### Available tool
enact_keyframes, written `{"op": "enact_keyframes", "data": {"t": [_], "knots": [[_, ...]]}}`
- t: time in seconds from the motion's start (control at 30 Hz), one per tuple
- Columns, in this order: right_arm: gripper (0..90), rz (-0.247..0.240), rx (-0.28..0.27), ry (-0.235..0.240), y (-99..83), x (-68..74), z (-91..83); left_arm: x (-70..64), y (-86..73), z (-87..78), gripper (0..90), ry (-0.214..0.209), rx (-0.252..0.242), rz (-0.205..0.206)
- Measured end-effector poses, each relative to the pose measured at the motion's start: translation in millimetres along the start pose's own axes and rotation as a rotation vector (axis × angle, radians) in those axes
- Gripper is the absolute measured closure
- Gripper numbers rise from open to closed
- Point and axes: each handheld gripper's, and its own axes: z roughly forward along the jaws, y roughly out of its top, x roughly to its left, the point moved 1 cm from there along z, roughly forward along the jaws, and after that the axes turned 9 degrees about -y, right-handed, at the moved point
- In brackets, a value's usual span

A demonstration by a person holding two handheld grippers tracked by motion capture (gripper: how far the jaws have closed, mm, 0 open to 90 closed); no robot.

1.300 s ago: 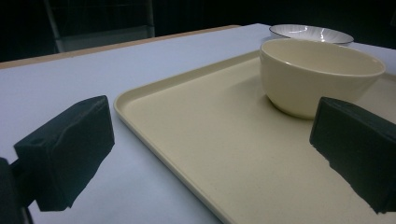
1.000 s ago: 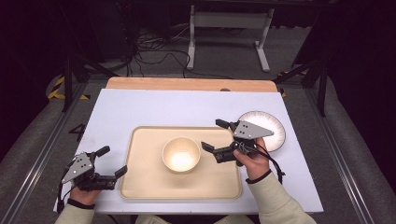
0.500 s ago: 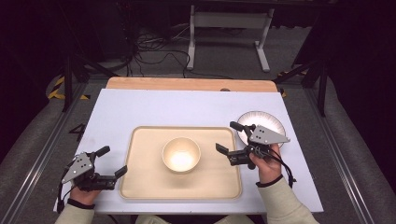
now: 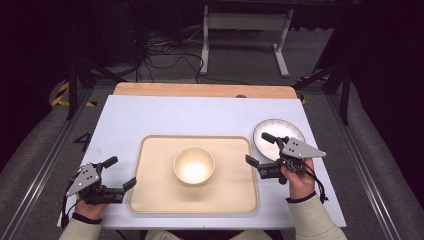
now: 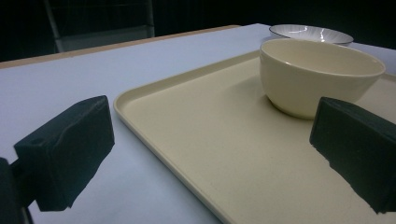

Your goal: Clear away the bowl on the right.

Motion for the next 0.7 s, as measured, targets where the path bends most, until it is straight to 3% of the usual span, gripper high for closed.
{"op": "enact_keyframes", "data": {"t": [0.3,0.47,0.7], "knots": [[6.6,0.020,-0.020,-0.034,-9.5,-10.6,-12.3,-0.1,-0.1,0.2,0.4,0.002,-0.001,0.000],[6.7,0.045,-0.063,-0.043,-12.8,-15.5,-18.7,-0.1,-0.1,0.4,0.4,0.002,-0.003,0.000],[6.7,0.054,-0.045,-0.068,-22.5,-21.5,-19.5,-0.2,-0.2,0.6,0.5,0.004,-0.003,0.000]]}}
